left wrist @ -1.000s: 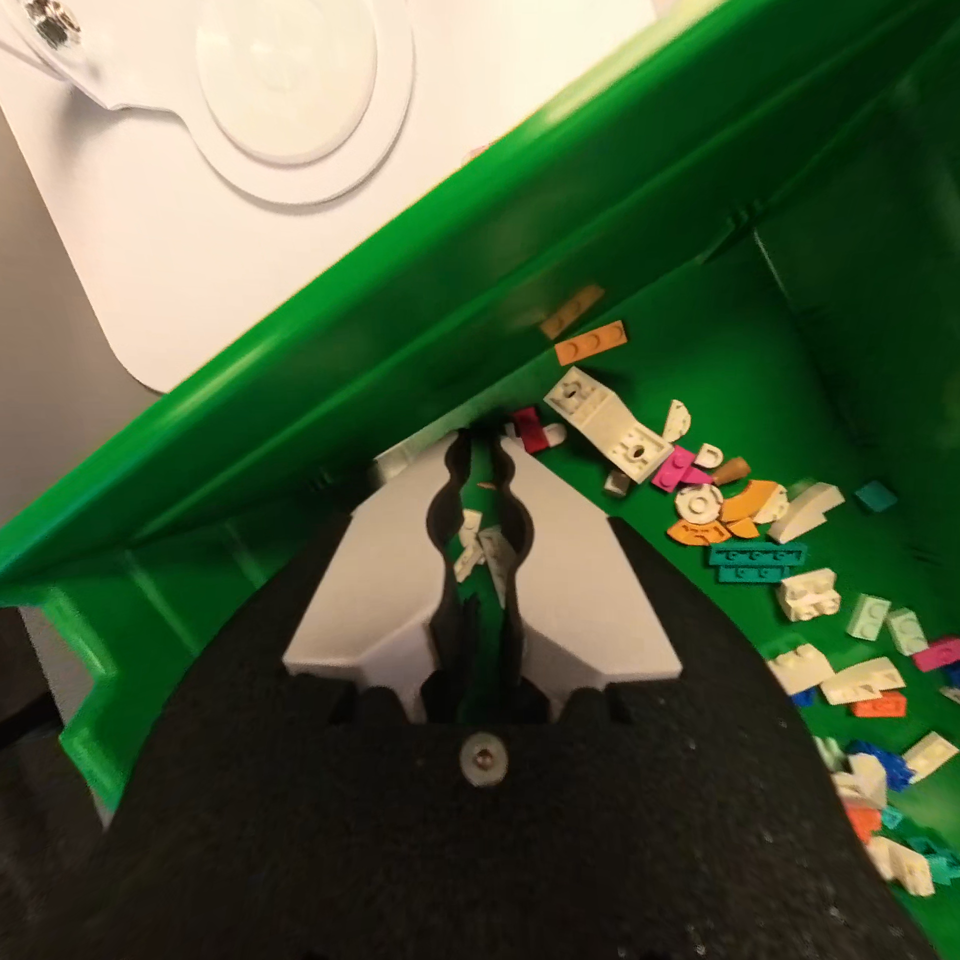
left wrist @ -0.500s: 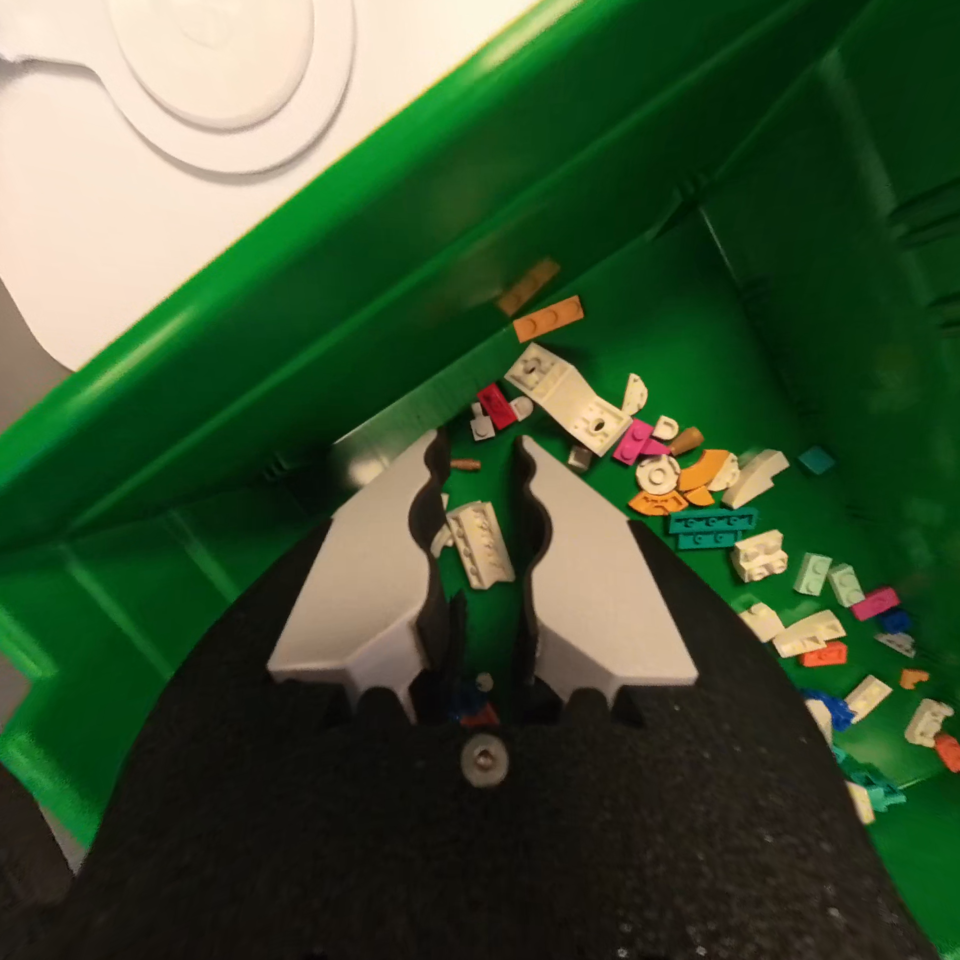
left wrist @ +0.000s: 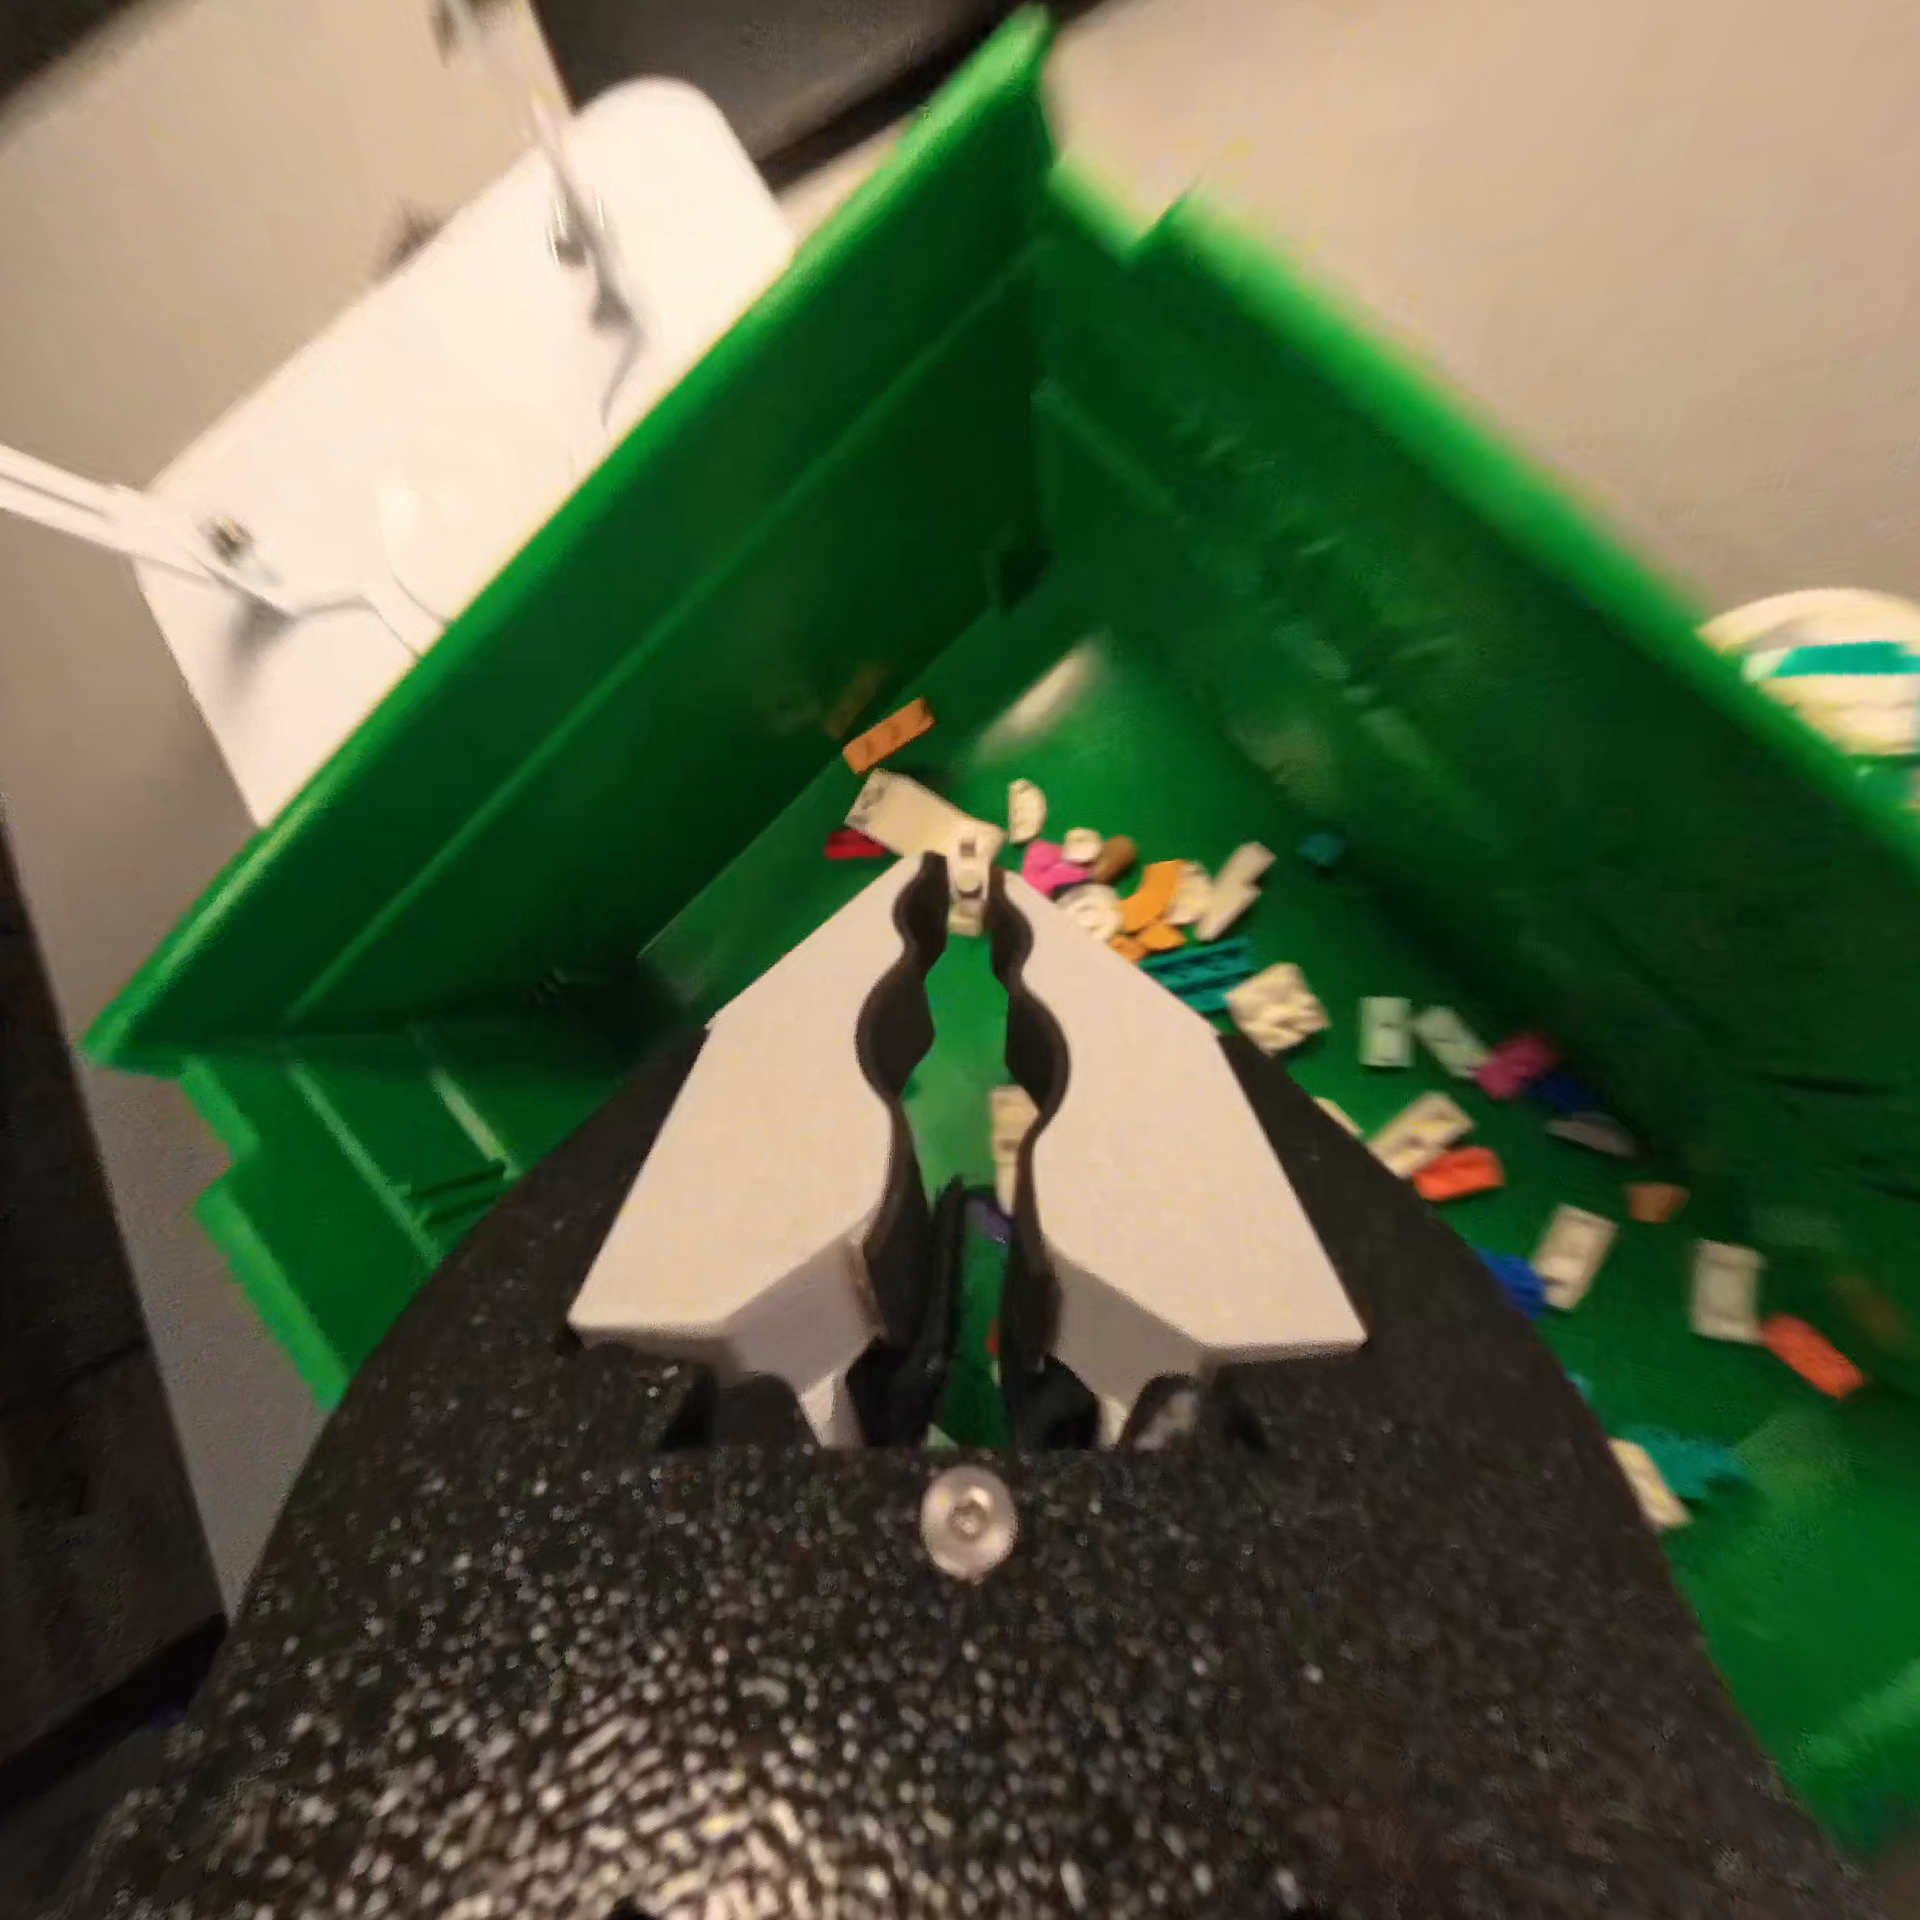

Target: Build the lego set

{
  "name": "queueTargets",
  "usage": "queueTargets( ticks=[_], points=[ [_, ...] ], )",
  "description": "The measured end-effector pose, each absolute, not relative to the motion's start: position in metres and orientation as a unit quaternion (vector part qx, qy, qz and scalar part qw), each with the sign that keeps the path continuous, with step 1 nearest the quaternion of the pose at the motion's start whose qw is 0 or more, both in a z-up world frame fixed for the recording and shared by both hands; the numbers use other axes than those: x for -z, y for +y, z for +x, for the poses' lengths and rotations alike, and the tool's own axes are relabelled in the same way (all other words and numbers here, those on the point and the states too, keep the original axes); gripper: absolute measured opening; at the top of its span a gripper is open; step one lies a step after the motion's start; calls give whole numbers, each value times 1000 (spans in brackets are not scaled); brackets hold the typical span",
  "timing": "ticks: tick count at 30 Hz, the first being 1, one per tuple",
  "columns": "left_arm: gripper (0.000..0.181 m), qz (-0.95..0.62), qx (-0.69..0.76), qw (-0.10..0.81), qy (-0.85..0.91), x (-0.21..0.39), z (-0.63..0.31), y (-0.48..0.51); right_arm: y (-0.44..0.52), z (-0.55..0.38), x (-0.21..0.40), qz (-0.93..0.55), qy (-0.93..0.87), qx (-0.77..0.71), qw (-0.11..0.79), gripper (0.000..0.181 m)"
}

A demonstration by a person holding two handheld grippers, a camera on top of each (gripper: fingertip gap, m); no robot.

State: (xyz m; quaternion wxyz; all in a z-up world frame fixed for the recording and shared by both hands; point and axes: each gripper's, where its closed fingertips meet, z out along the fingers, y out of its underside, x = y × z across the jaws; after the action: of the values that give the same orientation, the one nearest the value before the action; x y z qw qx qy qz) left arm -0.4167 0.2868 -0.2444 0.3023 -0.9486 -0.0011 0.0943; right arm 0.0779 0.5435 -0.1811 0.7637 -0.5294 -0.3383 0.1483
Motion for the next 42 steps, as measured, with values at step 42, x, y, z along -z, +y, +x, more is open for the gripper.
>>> queueTargets(
  ticks=[42],
  points=[
    [13,-847,-151,504,-79,158,-288,192,544,83,177,-533,-316,-183,763,10]
  ],
)
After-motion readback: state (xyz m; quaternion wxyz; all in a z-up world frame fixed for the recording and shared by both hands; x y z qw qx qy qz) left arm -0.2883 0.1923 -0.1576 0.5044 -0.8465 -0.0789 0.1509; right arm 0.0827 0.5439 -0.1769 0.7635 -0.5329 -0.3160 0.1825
